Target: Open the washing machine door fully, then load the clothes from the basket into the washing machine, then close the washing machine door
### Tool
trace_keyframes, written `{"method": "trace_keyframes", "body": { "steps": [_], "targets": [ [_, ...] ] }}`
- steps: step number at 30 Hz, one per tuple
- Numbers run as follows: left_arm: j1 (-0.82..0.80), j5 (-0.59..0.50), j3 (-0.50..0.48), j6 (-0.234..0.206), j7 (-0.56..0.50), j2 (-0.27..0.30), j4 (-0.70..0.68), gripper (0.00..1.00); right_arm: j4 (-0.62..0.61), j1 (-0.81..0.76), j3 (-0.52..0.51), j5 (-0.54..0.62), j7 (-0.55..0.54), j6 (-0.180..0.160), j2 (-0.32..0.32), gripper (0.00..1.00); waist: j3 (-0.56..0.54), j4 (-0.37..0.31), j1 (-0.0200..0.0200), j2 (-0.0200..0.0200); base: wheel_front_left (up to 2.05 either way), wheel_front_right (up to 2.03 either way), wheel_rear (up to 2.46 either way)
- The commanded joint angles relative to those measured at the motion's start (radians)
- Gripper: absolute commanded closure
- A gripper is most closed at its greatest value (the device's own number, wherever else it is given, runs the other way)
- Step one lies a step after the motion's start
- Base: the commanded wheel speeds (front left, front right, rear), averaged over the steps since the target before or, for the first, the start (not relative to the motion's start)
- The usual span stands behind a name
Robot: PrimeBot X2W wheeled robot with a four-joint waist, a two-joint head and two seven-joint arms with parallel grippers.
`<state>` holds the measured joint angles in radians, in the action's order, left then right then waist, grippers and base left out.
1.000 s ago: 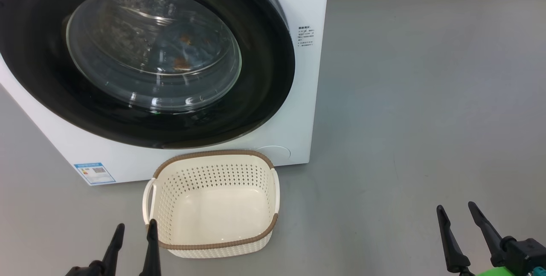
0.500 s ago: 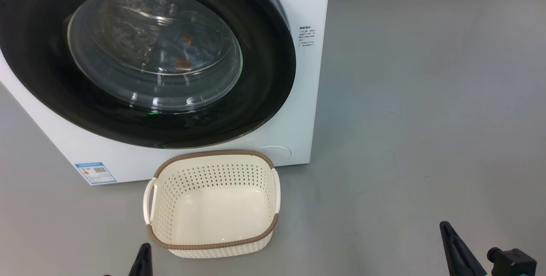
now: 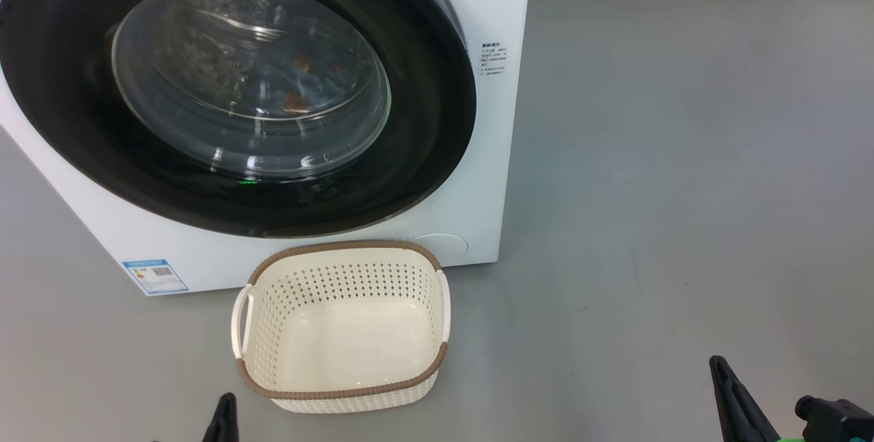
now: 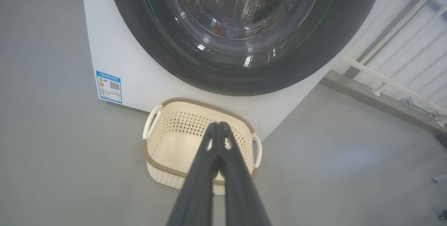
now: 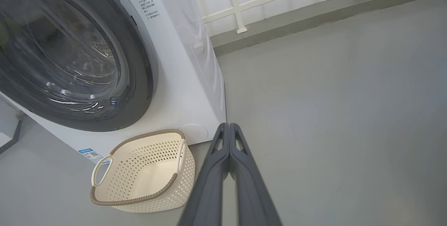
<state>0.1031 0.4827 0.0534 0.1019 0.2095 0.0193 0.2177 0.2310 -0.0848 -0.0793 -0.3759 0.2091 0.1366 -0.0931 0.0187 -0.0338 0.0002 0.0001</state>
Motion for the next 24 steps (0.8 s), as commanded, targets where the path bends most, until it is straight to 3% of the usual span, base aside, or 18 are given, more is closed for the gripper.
{"method": "trace_keyframes", "body": {
  "steps": [1, 24],
  "targets": [
    [-0.036, 0.035, -0.016, 0.004, -0.008, 0.014, -0.018, 1.0, -0.02, 0.029, -0.003, -0.037, -0.009, -0.001, -0.004, 1.0, 0.0, 0.001, -0.0002, -0.0001, 0.0, 0.0, 0.0],
    [-0.074, 0.275, -0.045, 0.01, -0.074, 0.021, -0.008, 1.0, -0.013, 0.064, -0.01, -0.297, -0.077, -0.002, 0.006, 1.0, -0.004, 0.008, -0.0002, -0.0001, 0.0, 0.0, 0.0]
  ]
}}
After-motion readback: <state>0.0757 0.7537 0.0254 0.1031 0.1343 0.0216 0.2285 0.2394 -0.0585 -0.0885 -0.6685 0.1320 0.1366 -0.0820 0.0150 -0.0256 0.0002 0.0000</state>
